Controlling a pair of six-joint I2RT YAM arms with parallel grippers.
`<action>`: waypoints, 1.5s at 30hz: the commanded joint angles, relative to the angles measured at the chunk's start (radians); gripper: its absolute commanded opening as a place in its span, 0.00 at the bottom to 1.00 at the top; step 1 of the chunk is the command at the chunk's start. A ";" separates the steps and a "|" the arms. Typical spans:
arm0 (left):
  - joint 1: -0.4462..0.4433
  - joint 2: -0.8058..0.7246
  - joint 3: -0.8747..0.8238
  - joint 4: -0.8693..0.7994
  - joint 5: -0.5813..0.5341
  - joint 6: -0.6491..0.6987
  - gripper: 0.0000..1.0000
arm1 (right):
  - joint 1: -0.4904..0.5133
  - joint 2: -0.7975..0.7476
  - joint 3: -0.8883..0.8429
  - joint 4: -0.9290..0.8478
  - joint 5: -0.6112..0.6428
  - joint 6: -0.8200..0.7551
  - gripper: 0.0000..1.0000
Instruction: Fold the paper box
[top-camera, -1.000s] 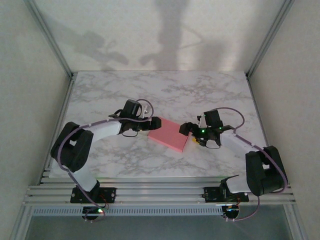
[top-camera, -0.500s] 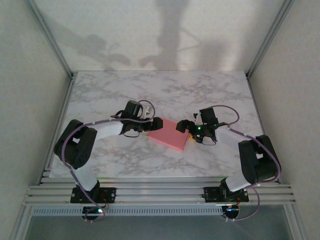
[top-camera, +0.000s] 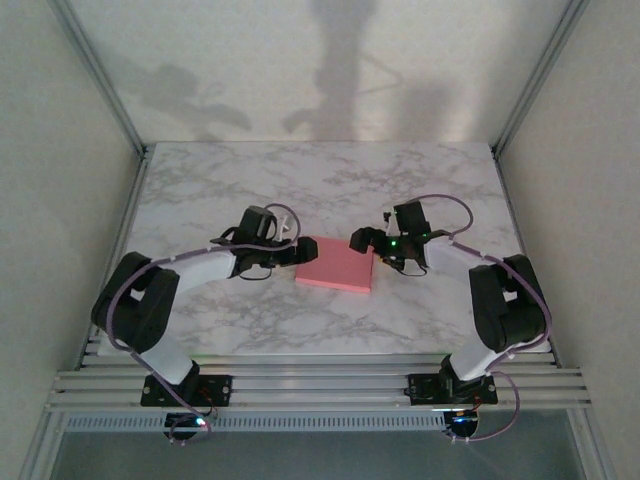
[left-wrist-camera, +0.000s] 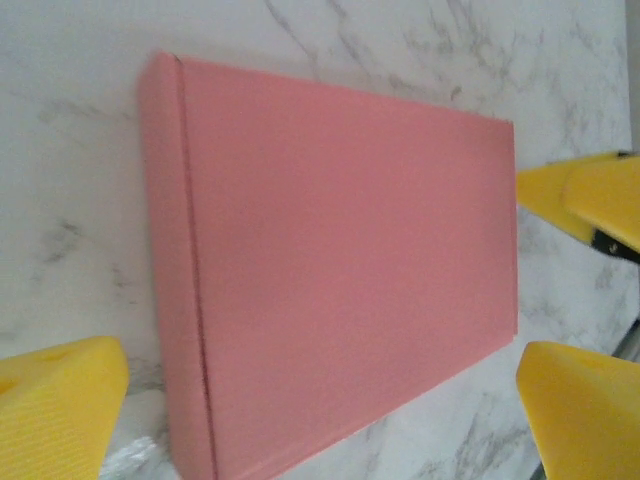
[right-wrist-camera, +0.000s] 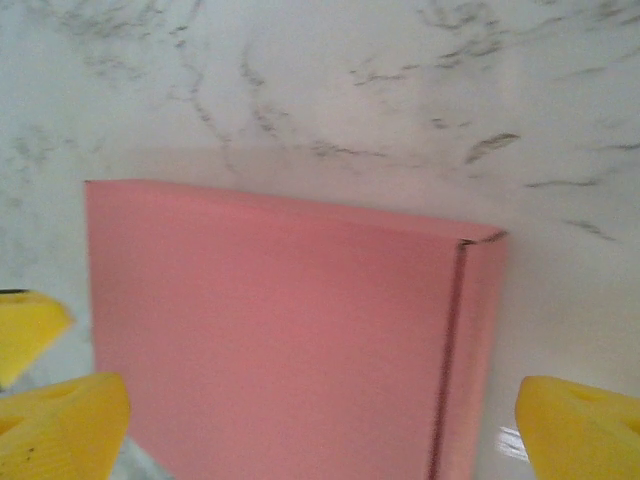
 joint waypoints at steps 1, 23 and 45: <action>0.044 -0.078 -0.002 -0.019 -0.108 0.037 0.99 | -0.010 -0.082 0.014 -0.090 0.136 -0.090 0.99; 0.460 -0.469 -0.483 0.618 -0.586 0.306 1.00 | -0.168 -0.466 -0.341 0.398 0.696 -0.406 0.99; 0.492 -0.081 -0.634 1.267 -0.529 0.473 0.99 | -0.279 -0.050 -0.468 0.996 0.480 -0.543 0.99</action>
